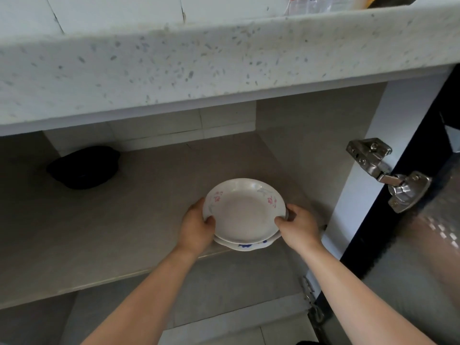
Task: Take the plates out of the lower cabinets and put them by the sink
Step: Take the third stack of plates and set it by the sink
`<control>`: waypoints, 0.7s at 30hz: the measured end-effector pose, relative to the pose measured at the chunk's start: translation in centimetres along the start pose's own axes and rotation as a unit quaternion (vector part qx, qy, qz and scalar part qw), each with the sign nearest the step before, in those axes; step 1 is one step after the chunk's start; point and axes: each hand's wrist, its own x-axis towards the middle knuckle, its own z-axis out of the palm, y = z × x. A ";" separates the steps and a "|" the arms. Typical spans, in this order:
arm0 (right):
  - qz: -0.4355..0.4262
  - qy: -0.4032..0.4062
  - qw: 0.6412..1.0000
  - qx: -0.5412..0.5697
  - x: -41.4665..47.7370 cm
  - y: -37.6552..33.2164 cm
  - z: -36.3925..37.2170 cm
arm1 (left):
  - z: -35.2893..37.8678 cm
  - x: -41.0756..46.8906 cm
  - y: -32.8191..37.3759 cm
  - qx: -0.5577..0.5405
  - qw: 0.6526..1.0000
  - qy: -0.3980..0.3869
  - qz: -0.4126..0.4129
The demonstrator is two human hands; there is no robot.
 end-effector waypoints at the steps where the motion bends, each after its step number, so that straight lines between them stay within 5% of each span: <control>1: 0.003 0.000 1.000 0.002 -0.1 0.0 -0.1 | 0.1 -0.2 0.0 -0.007 1.000 0.004 0.000; 21: 0.036 0.005 0.999 0.025 -1.4 -0.9 -0.1 | -0.9 -1.7 0.6 -0.065 0.993 0.005 -0.094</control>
